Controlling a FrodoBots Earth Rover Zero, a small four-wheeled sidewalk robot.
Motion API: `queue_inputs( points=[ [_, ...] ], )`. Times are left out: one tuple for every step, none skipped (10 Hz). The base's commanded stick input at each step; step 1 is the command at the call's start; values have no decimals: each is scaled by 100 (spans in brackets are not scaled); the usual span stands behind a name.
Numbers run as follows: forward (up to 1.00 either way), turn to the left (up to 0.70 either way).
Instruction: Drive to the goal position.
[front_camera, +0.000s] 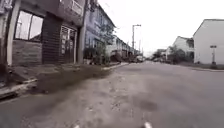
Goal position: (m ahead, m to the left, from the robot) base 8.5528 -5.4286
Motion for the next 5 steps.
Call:
queue_inputs(
  points=[
    [18, 0],
    [68, 0],
    [70, 0],
    [70, 0],
    [70, 0]
  ],
)
